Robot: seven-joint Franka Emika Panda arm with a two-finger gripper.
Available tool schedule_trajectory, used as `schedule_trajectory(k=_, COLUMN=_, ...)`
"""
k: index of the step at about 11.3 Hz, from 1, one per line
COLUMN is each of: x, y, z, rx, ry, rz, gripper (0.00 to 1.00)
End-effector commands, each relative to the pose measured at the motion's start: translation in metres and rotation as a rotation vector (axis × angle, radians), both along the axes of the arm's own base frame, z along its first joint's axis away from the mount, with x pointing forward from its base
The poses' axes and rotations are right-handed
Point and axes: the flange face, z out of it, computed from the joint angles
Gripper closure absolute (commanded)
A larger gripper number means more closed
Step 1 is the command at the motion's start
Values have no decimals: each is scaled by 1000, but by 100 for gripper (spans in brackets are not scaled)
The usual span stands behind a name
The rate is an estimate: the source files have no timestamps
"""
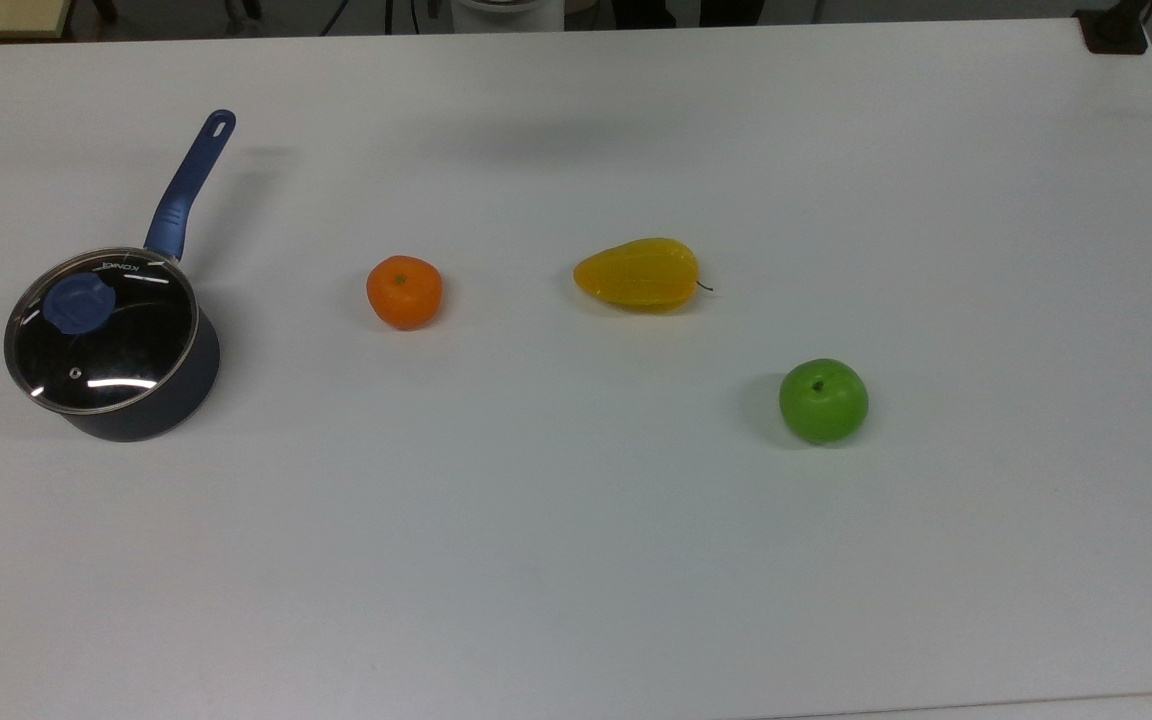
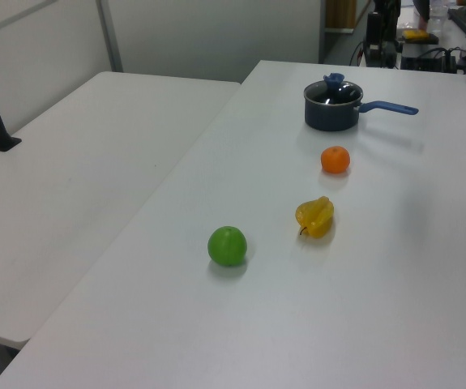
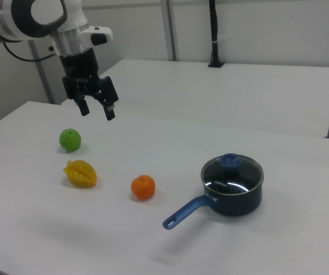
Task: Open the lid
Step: 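Move the gripper toward the saucepan lid's blue knob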
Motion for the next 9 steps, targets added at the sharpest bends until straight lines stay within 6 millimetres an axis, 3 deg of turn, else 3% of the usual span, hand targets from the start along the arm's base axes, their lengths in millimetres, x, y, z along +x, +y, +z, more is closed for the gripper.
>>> schedule_trajectory(k=1, x=-5, y=-8, z=2, rx=22, ry=2, rz=7, gripper=0)
schedule_trajectory(k=5, x=-1, y=-35, z=-4, rx=29, ry=-5, rz=-43, gripper=0)
schedule_trajectory(k=6, x=3, y=-51, z=-2, rx=29, ry=-42, rz=-70, gripper=0)
schedule_trajectory(k=9, x=28, y=-122, z=-28, rx=26, ry=-129, rz=-189, gripper=0)
